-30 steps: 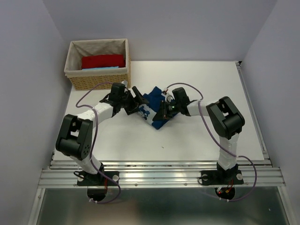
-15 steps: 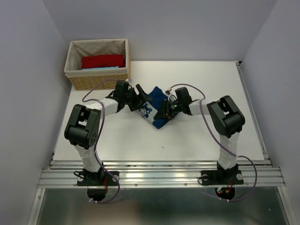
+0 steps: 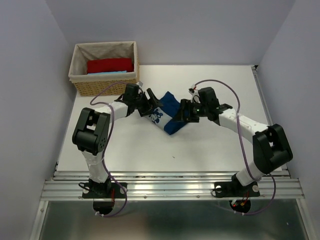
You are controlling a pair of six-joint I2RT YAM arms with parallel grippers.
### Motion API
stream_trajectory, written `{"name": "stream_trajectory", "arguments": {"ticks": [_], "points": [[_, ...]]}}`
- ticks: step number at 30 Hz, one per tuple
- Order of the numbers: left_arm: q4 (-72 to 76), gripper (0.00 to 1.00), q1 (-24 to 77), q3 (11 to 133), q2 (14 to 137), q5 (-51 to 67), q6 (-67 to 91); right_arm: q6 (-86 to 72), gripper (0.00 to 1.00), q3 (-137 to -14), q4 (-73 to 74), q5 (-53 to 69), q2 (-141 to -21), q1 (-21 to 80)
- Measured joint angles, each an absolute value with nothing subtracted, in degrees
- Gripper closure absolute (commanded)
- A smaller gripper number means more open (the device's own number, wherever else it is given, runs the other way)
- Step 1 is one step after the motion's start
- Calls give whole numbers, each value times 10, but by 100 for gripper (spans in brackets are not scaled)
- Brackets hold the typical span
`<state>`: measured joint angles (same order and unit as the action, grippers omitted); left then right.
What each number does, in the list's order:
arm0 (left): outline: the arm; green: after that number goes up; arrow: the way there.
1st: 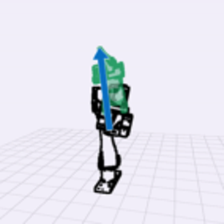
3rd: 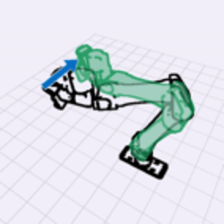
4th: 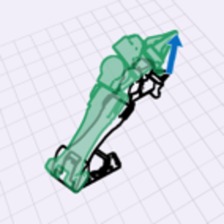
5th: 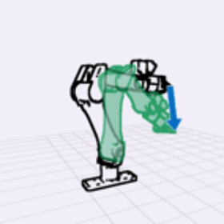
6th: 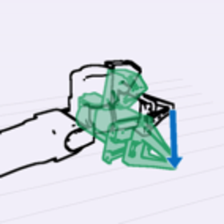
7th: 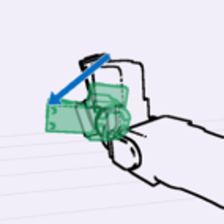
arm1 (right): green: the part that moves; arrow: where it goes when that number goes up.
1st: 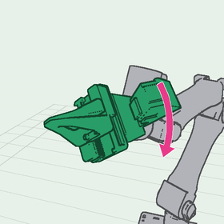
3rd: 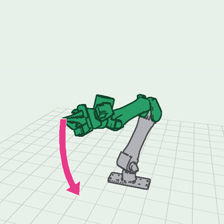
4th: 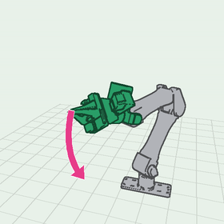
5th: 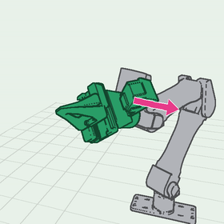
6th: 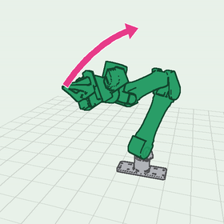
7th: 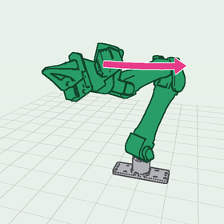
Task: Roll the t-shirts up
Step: Roll the T-shirt to the center of the board.
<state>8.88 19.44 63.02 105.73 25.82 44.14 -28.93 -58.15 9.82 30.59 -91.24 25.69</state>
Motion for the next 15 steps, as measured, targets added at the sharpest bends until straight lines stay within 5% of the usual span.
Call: {"name": "stream_trajectory", "arguments": {"ticks": [2,3,6,9,15], "points": [[87,11,195,636,1061,260,439,-277,37,-584,121,271,-887,263],[86,11,197,637,1063,261,437,-265,54,-590,140,238,-876,275],[83,11,199,640,1064,261,436,-250,80,-607,164,189,-874,306],[82,11,203,647,1071,261,435,-237,89,-634,176,159,-894,336],[79,11,207,654,1076,261,434,-228,89,-674,164,147,-970,346]]}}
